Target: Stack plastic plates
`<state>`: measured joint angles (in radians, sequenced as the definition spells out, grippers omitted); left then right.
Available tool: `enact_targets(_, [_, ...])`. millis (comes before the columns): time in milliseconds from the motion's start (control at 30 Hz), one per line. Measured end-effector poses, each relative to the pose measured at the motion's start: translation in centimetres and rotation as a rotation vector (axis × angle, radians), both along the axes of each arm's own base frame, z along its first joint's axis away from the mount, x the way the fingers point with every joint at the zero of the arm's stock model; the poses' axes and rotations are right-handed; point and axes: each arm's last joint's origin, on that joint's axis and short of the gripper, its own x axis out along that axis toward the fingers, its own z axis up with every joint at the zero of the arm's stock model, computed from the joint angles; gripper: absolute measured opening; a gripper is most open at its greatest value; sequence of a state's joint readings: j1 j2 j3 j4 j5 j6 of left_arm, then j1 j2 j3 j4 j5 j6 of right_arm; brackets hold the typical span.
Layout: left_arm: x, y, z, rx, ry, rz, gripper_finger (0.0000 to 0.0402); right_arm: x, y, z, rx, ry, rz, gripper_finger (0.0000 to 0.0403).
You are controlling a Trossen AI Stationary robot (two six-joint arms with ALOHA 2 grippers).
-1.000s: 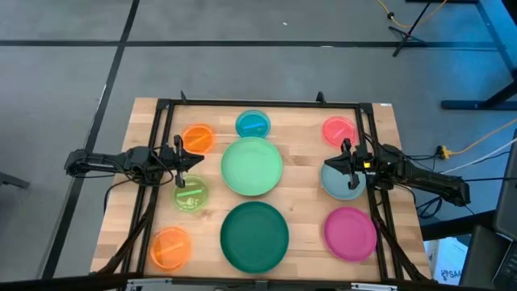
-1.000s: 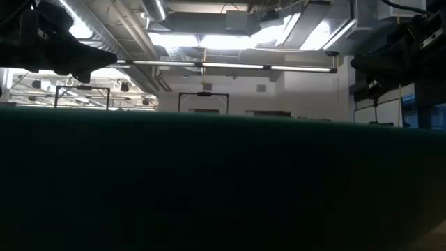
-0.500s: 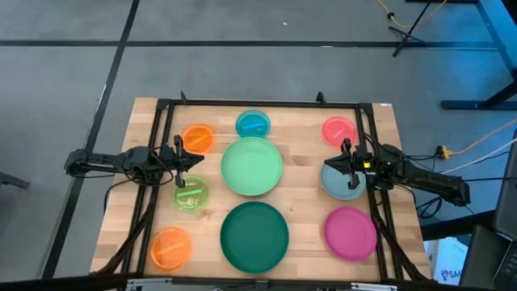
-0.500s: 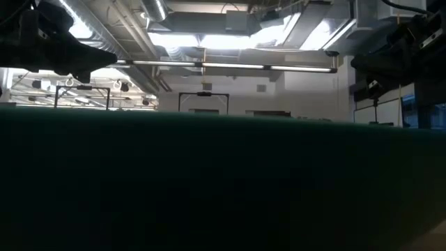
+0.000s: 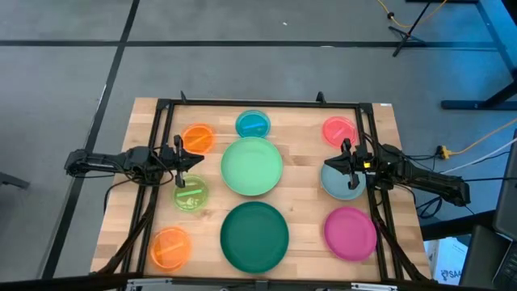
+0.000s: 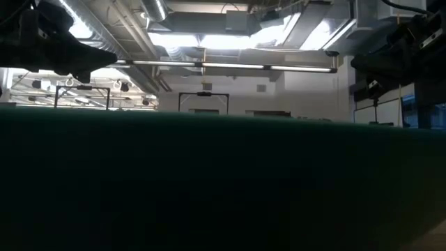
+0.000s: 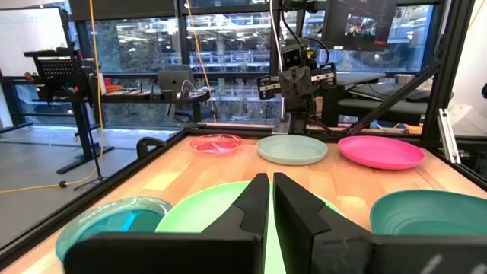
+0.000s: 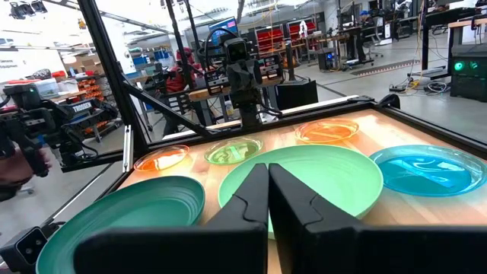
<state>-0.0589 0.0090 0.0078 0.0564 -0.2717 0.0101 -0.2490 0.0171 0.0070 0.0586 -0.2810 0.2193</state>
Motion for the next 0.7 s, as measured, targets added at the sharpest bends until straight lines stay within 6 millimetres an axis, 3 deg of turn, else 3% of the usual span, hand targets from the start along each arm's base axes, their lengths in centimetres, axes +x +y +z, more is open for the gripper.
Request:
enact_targets(267, [-0.1,0.0,0.8,-0.021,-0.085,-0.003,0.0014,0.0,0.0,0.1,-0.008,-0.009,-0.008,0.0005])
enact_targets(400, [-0.1,0.0,1.0,-0.166,-0.137,-0.016,0.0014,0.0,0.0,0.1,-0.01,-0.015,-0.011,0.0005])
enact_targets(700, [-0.3,0.1,2.6,-0.023,-0.27,0.038,0.0014,-0.1,-0.1,1.1,0.02,-0.113,-0.038,0.0005])
